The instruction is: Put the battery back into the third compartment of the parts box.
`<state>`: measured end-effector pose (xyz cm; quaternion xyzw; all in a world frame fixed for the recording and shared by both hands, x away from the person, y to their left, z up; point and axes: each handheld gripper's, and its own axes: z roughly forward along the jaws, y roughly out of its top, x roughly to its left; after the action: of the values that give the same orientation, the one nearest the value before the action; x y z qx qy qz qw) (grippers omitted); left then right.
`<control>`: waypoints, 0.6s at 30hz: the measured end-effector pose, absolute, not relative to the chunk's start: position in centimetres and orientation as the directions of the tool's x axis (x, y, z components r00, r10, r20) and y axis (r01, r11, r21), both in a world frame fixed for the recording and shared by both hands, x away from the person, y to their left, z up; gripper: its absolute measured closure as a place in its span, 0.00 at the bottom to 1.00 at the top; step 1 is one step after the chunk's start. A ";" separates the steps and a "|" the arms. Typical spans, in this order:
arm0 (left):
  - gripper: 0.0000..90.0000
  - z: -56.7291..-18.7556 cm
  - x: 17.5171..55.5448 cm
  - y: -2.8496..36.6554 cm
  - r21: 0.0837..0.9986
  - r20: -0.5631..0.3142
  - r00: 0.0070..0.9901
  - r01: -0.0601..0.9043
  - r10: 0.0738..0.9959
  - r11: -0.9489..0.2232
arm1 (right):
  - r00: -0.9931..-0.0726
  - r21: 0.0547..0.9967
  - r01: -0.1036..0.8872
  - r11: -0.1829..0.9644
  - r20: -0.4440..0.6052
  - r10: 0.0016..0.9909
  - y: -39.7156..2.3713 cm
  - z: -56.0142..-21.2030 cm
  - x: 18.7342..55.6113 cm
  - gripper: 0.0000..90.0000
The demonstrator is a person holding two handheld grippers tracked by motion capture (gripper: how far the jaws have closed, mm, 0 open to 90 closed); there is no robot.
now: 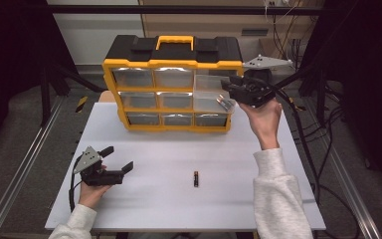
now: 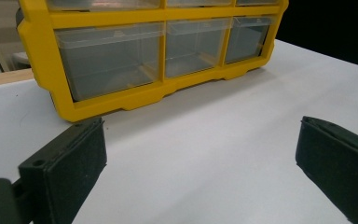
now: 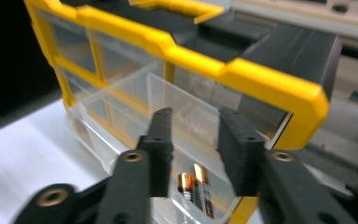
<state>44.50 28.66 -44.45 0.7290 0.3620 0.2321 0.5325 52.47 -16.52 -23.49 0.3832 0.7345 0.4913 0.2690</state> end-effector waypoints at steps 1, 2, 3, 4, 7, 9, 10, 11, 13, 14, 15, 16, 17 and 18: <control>0.02 -44.4 44.5 28.7 0.945 -0.047 0.630 0.281 0.775 -0.171 | -0.563 0.934 0.280 0.220 -0.025 0.826 -16.6 -23.4 52.1 0.67; 0.02 -44.4 44.5 28.7 0.945 -0.047 0.630 0.281 0.775 -0.170 | -0.572 0.943 0.255 0.215 -0.032 0.819 -16.8 -23.2 51.6 0.61; 0.02 -44.5 44.5 28.7 0.945 -0.048 0.630 0.279 0.775 -0.169 | -0.573 0.947 0.246 0.208 -0.031 0.819 -16.8 -23.2 51.4 0.57; 0.02 -44.4 44.5 28.7 0.945 -0.047 0.629 0.281 0.776 -0.171 | -0.576 0.952 0.231 0.199 -0.031 0.817 -16.9 -23.2 51.0 0.51; 0.02 -44.4 44.5 28.6 0.945 -0.045 0.630 0.278 0.775 -0.172 | -0.584 0.964 0.198 0.177 -0.029 0.811 -17.1 -23.4 49.8 0.35; 0.02 -44.4 44.5 28.6 0.945 -0.045 0.630 0.279 0.776 -0.171 | -0.575 0.971 0.177 0.160 -0.030 0.817 -17.2 -23.7 49.0 0.25; 0.02 -44.4 44.5 28.6 0.945 -0.045 0.630 0.279 0.776 -0.171 | -0.566 0.974 0.172 0.145 -0.023 0.824 -17.2 -24.0 48.6 0.20; 0.02 -44.4 44.5 28.6 0.945 -0.045 0.630 0.279 0.776 -0.172 | -0.562 0.976 0.173 0.134 -0.014 0.827 -17.2 -24.3 48.2 0.16; 0.02 -44.4 44.5 28.6 0.945 -0.044 0.630 0.279 0.775 -0.173 | -0.561 0.976 0.178 0.128 -0.007 0.828 -17.1 -25.1 47.6 0.11; 0.02 -44.4 44.5 28.6 0.945 -0.043 0.629 0.279 0.776 -0.173 | -0.559 0.976 0.178 0.127 -0.006 0.829 -17.1 -25.5 47.3 0.09; 0.02 -44.4 44.5 28.6 0.945 -0.043 0.629 0.278 0.776 -0.173 | -0.561 0.975 0.181 0.130 -0.006 0.828 -17.0 -25.9 47.0 0.08; 0.02 -44.4 44.5 28.6 0.945 -0.043 0.629 0.278 0.776 -0.173 | -0.560 0.974 0.186 0.128 -0.002 0.828 -17.0 -26.4 46.7 0.06; 0.02 -44.4 44.5 28.6 0.945 -0.044 0.629 0.278 0.777 -0.171 | -0.561 0.974 0.188 0.125 0.002 0.828 -17.0 -26.8 46.5 0.05; 0.02 -44.4 44.5 28.6 0.945 -0.045 0.628 0.278 0.777 -0.170 | -0.561 0.973 0.192 0.125 0.005 0.828 -17.0 -27.2 46.3 0.04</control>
<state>44.46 28.63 -44.41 0.7283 0.3621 0.2341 0.5326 46.32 -16.96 -27.21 0.3684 0.6920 0.5493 0.2891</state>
